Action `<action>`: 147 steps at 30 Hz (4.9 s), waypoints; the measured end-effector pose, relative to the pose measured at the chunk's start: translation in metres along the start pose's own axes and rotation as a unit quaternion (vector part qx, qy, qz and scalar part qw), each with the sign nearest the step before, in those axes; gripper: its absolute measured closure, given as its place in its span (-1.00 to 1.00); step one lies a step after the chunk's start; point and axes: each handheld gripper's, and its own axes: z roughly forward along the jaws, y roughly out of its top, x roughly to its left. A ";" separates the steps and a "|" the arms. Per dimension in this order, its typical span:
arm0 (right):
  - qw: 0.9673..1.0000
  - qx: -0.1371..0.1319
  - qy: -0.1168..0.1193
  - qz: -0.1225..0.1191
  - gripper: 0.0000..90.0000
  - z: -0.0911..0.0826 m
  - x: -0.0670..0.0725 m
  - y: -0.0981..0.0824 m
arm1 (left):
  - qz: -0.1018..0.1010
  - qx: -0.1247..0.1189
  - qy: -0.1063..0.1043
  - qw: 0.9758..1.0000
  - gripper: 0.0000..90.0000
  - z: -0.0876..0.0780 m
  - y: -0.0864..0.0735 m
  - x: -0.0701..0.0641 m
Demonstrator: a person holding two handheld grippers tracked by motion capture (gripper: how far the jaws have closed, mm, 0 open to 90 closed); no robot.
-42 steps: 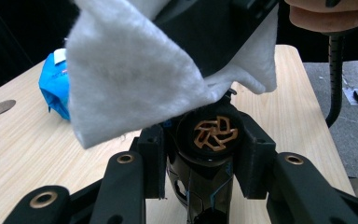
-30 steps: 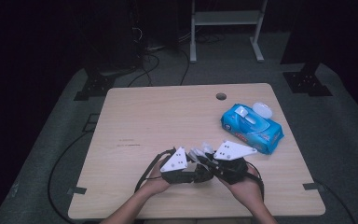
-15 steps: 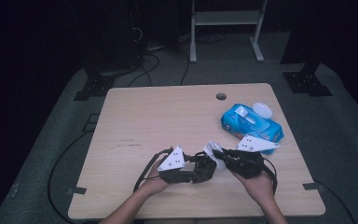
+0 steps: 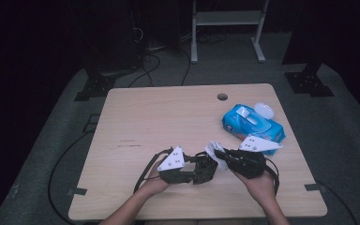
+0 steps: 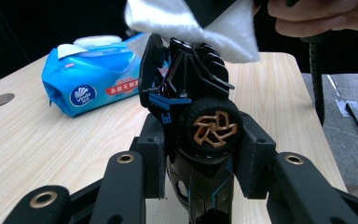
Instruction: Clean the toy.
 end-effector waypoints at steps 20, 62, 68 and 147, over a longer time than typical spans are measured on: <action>1.000 0.005 -0.002 0.001 0.86 0.003 -0.004 -0.004 | 0.002 0.001 0.000 1.000 0.33 0.000 0.001 -0.001; 0.999 0.009 0.017 -0.043 0.86 0.011 0.020 0.008 | 0.003 -0.001 0.001 1.000 0.33 0.001 0.001 -0.002; 0.999 0.016 0.001 -0.050 0.86 0.011 0.019 0.006 | 0.002 -0.003 -0.001 1.000 0.33 0.001 0.001 -0.002; 0.999 0.006 0.038 -0.007 0.85 0.011 0.013 0.002 | -0.011 -0.031 0.021 0.999 0.37 -0.014 -0.008 0.001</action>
